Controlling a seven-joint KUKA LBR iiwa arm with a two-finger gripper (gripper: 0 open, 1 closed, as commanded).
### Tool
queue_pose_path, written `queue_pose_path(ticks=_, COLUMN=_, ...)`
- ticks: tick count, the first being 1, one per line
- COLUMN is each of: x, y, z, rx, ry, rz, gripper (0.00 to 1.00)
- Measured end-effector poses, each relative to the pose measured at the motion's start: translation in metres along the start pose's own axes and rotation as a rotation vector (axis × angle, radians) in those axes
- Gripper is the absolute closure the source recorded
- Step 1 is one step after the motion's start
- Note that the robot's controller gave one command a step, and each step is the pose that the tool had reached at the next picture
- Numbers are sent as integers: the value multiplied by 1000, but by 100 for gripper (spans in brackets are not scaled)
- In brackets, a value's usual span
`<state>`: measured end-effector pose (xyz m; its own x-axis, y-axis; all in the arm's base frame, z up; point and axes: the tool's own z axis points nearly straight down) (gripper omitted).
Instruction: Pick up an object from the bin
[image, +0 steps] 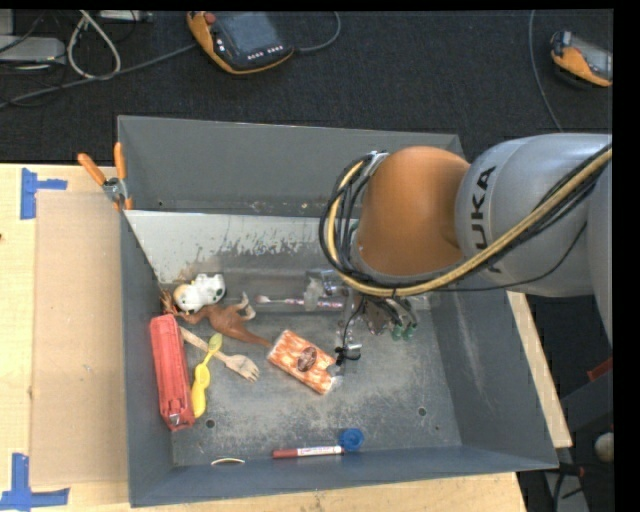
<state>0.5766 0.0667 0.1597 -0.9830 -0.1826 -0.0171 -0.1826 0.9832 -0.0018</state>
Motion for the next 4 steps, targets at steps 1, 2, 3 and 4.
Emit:
queue_pose_path(ticks=1, x=7, y=13, z=34, rx=-2, ry=12, rz=-163, gripper=0)
queue_pose_path(ticks=2, x=63, y=27, z=66, rx=-2, ry=8, rz=-131, gripper=0)
queue_pose_path(ticks=3, x=68, y=22, z=81, rx=-3, ry=11, rz=-59, gripper=0)
queue_pose_path(ticks=4, x=46, y=-39, z=88, rx=-4, ry=16, rz=58, gripper=0)
